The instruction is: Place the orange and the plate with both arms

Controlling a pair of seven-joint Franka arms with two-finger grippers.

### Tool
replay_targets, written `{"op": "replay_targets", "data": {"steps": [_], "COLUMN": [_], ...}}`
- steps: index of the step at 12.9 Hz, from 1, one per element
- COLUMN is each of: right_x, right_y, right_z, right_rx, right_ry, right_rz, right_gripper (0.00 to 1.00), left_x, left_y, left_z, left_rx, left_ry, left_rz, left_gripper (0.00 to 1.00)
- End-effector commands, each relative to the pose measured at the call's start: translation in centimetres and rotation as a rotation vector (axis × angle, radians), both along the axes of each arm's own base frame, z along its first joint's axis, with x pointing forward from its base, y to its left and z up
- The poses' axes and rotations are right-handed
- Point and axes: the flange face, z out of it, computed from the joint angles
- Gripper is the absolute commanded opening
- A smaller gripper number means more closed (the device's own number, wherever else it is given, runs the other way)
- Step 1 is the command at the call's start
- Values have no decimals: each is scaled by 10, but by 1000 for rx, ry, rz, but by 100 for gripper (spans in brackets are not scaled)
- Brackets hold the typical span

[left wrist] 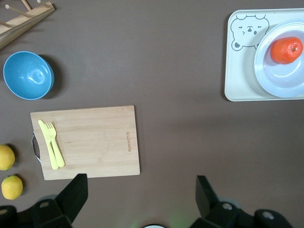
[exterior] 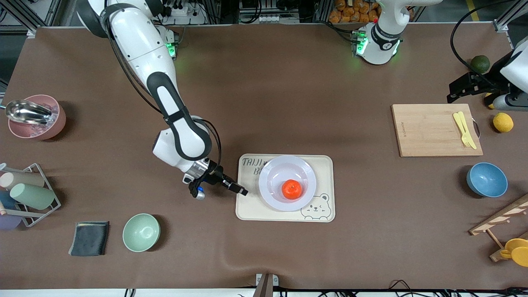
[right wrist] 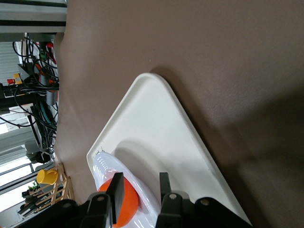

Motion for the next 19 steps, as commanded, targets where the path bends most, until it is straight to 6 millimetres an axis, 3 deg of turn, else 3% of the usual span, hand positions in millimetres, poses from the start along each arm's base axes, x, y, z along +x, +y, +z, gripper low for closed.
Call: {"op": "replay_targets", "data": {"steps": [1,5,7,9,10,11,13,14,17,19], "right_x": [6,29,31,36,37,37,35,33,25,19], "right_y": [-3,-44,-68,-109,-131,-150,-189,-210,-248,-272], "right_z": [25,68,85,109,118,131,151,161,211,240], "right_rx": [-4,-13,-29,-43,-63,-115,-209,-259,-450,-580], "right_ry": [68,123,121,142,157,161,174,182,202,224], "right_rz": [47,136,178,253,296,351,431,463,585,636], "right_gripper": [37,41,46,59,60,61,79,82,86,100], "left_x": [-5,-5,-5,-6,-5,-5,-5,-5,-5,-5], "left_y": [1,1,1,1,1,1,1,1,1,1], "left_z": [6,6,6,7,6,6,6,6,6,6], "left_rx": [-20,-20,-20,-20,-20,-20,-20,-20,-20,-20], "left_ry": [0,0,0,-2,0,0,0,0,0,0], "left_rz": [17,17,19,19,17,16,16,16,16,16], "left_gripper": [100,100,100,100,100,100,100,100,100,100]}}
